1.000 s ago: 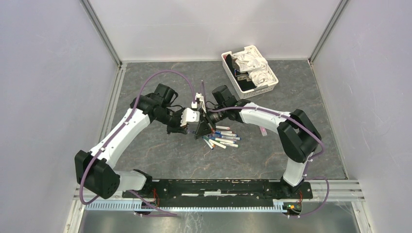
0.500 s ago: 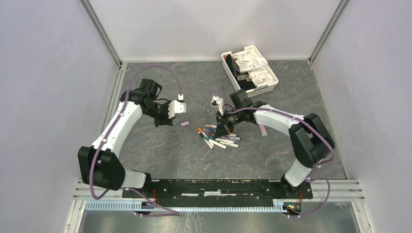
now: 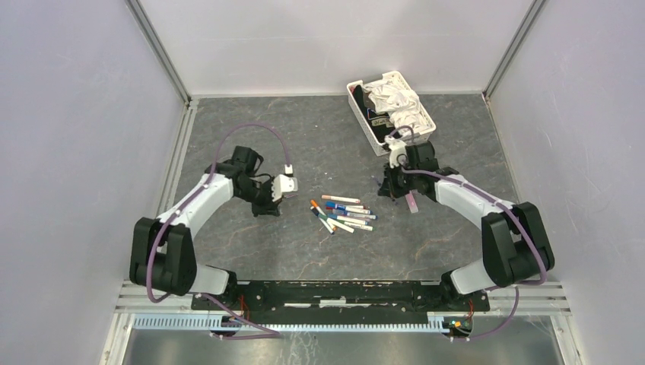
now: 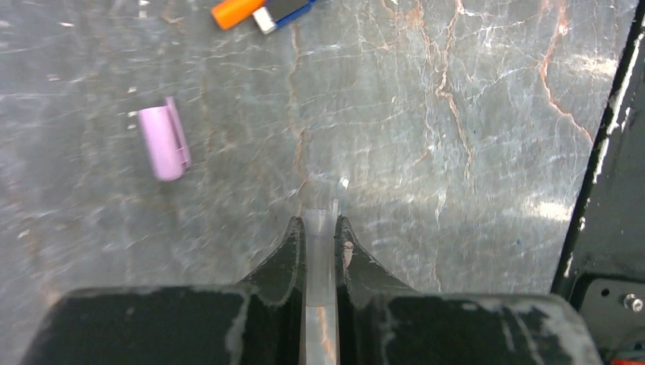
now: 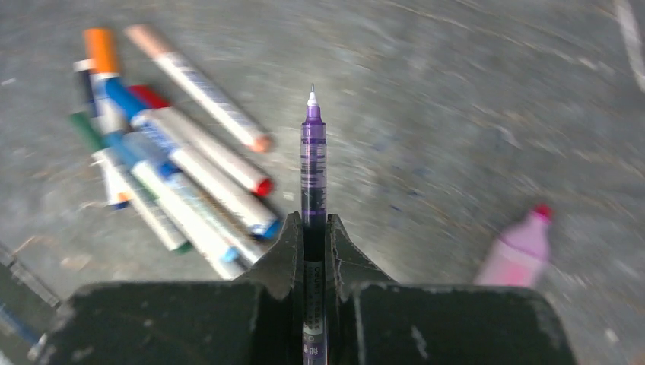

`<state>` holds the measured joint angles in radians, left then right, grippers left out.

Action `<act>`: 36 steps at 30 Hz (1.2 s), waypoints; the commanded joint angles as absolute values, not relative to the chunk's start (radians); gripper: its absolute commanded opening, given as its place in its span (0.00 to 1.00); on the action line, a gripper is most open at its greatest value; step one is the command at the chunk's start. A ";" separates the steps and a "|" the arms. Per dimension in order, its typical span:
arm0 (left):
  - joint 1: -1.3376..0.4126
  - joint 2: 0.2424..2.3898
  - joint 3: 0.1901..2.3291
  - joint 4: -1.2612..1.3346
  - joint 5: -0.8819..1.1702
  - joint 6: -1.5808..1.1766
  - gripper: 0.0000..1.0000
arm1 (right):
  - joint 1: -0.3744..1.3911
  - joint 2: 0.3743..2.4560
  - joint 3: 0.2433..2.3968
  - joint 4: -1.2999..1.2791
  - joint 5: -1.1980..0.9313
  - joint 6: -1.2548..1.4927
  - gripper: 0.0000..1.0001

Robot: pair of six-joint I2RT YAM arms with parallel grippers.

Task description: Open the pen caps

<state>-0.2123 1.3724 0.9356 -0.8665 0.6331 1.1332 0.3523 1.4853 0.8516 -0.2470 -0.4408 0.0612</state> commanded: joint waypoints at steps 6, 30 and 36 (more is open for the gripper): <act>-0.310 1.526 0.854 -0.512 0.541 0.912 0.02 | 0.309 1.460 0.740 -0.108 -0.069 0.176 0.00; -0.335 1.488 0.952 -0.588 0.505 0.858 0.52 | 0.466 1.384 0.734 -0.011 0.059 0.061 0.40; -0.316 1.416 1.068 -0.697 0.520 0.826 0.78 | 0.577 1.510 0.883 -0.061 -0.063 -0.083 0.48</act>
<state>-0.3321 1.4864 0.9714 -0.6155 0.4774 0.8829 0.5289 1.4479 0.7853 -0.0673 -0.0006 0.0334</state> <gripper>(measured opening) 0.723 0.474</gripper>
